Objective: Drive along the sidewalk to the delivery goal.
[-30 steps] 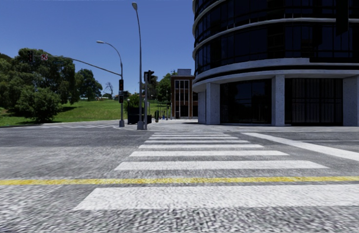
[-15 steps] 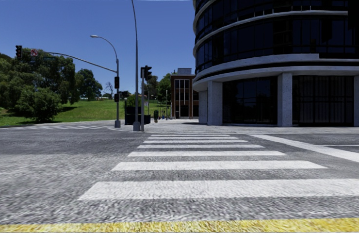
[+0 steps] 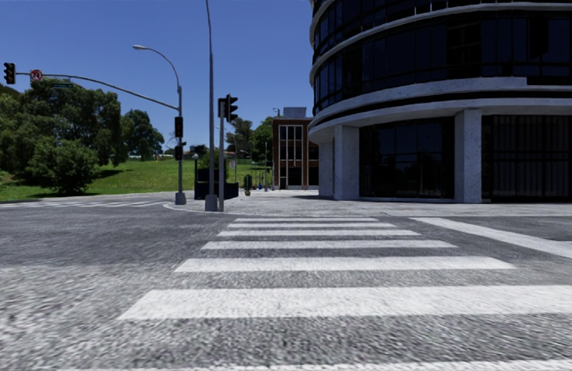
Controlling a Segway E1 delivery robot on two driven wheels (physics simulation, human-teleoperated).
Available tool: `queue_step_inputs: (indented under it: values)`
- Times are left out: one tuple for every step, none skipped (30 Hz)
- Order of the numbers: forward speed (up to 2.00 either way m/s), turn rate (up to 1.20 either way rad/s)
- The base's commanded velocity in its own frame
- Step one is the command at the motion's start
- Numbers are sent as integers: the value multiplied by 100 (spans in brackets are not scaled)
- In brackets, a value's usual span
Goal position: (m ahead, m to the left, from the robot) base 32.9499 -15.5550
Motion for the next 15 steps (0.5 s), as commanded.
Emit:
queue_step_inputs:
  values:
    - [200,0]
    - [200,0]
    - [200,0]
    - [200,0]
    - [200,0]
    - [200,0]
    - [200,0]
    - [200,0]
    - [200,0]
    - [200,0]
    - [200,0]
    - [200,0]
    - [200,0]
    - [200,0]
    - [200,0]
